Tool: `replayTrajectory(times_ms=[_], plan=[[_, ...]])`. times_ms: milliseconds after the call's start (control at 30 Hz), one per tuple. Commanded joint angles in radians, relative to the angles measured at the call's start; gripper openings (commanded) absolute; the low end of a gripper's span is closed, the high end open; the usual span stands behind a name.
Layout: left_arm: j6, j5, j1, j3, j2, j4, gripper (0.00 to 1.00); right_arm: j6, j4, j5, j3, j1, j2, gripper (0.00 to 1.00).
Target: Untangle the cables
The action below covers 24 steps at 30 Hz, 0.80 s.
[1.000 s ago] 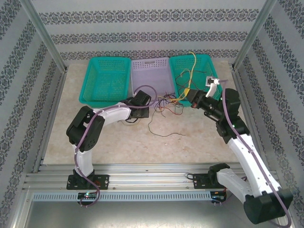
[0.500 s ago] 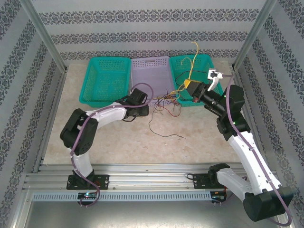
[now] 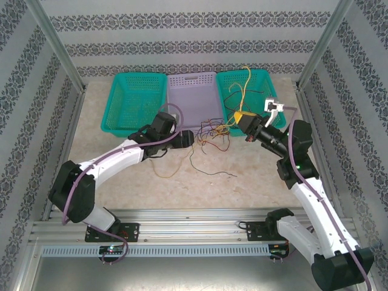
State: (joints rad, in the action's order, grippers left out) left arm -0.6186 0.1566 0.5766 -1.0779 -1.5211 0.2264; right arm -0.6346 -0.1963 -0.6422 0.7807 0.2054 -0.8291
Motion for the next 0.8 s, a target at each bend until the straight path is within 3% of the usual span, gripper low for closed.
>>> replayTrajectory(times_ms=[0, 300, 600, 767], plan=[[-0.006, 0.073, 0.016, -0.114, -0.048, 0.023, 0.83, 0.026, -0.085, -0.049, -0.028, 0.003, 0.051, 0.0], [0.02, 0.131, 0.101, -0.322, -0.273, 0.081, 0.86, 0.039, -0.089, -0.095, -0.115, 0.013, 0.118, 0.0], [0.092, 0.031, 0.151, -0.447, -0.437, 0.2, 0.84, 0.028, -0.105, -0.093, -0.131, 0.022, 0.142, 0.0], [0.109, -0.023, 0.149, -0.494, -0.492, 0.228, 0.74, 0.026, -0.107, -0.097, -0.13, 0.035, 0.153, 0.0]])
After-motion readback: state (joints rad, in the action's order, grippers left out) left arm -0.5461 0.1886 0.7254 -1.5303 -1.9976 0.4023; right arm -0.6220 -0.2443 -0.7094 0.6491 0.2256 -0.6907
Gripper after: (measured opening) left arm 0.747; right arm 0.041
